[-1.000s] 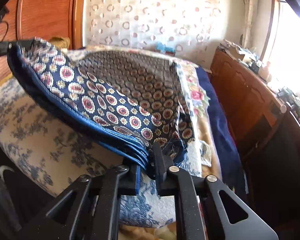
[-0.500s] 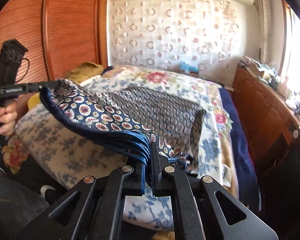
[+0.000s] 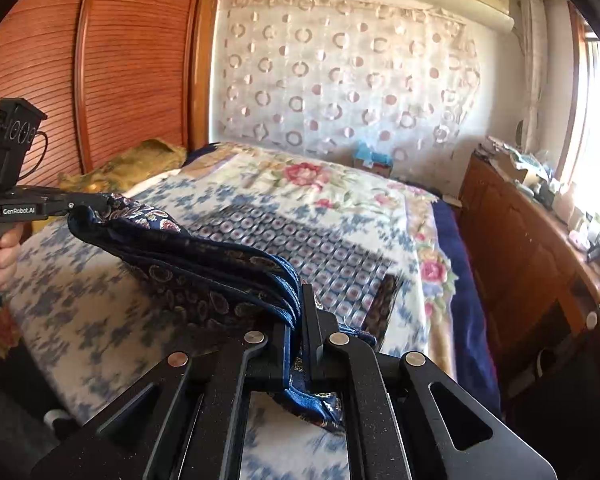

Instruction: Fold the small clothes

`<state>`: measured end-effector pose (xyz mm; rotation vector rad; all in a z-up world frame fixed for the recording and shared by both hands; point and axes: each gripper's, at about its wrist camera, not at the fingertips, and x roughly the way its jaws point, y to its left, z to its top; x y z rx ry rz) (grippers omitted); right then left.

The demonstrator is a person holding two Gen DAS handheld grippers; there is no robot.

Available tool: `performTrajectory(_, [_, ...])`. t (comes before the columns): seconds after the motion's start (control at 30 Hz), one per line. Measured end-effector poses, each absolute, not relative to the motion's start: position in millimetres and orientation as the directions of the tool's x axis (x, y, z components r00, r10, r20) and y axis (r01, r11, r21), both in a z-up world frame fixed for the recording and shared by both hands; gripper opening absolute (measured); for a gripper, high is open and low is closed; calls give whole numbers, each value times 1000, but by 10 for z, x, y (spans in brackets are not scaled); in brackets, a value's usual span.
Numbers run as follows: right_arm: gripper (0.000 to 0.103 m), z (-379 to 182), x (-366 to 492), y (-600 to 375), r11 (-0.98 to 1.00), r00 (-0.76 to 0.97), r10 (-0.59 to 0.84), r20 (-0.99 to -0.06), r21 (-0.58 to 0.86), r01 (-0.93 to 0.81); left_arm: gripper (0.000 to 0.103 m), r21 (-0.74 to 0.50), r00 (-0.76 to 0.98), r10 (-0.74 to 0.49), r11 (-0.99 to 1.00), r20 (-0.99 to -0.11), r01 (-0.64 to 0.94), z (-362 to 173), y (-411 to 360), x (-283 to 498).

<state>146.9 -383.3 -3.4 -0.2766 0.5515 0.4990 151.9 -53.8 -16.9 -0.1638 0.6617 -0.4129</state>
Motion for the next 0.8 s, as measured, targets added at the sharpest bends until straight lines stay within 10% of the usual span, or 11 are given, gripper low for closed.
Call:
performTrajectory(0.6, [1,-502,2625,-3953,866,689,353,-633,-58,-497,1,-234,666,-388,921,-637,312,-351,-758,2687])
performTrajectory(0.7, [1,-612,2702,-3941,865,670,347,-656,-52,-499,11,-233,654,-403,913,-640,335,-329,-763,2707])
performTrajectory(0.8, [1,-681,2736,-3931,864,661,339,-669,-57,-501,41,-217,672,-394,917,-628,335,-263,-736,2682])
